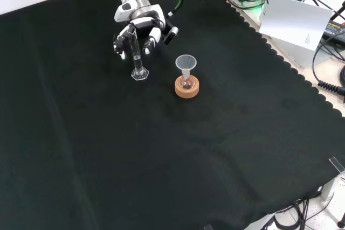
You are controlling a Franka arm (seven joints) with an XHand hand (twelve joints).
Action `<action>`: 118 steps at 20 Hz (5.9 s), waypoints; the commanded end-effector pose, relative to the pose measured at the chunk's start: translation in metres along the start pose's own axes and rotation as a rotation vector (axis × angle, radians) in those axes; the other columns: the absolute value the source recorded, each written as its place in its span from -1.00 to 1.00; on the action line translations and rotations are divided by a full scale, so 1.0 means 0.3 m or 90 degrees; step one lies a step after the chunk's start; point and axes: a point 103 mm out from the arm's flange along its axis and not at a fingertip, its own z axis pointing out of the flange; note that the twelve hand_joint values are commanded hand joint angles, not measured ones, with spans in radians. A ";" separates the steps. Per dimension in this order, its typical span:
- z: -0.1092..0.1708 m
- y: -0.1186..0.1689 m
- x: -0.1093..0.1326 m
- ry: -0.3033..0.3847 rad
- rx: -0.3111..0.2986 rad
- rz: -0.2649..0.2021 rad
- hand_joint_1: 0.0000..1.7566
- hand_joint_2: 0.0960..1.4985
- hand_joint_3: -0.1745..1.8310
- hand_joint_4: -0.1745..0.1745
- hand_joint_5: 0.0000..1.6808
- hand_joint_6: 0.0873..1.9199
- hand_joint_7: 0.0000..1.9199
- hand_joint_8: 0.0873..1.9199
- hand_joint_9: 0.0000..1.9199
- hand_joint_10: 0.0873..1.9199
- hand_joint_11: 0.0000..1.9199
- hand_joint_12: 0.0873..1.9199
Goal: Pick up the graduated cylinder.
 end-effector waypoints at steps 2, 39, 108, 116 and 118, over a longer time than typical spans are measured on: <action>-0.007 -0.006 -0.011 0.009 -0.005 0.005 0.22 0.34 -1.00 -0.12 -0.30 -0.98 -0.52 -0.46 -0.21 -0.56 -0.47 0.25; 0.010 0.002 -0.032 0.034 -0.005 0.002 0.28 0.41 -1.00 -0.11 -0.23 -0.48 -0.40 -0.47 -0.08 -0.69 -0.32 0.14; -0.202 0.028 0.223 -0.449 0.201 -0.020 0.40 0.55 -0.82 -1.00 -0.01 0.23 -0.11 0.24 0.45 -0.85 0.26 -0.26; -0.204 -0.020 0.305 -0.505 0.275 0.008 0.40 0.55 -0.83 -1.00 -0.01 0.23 -0.11 0.23 0.46 -0.86 0.26 -0.27; -0.203 -0.042 0.327 -0.514 0.283 0.013 0.40 0.55 -0.83 -1.00 -0.01 0.22 -0.10 0.23 0.46 -0.86 0.26 -0.27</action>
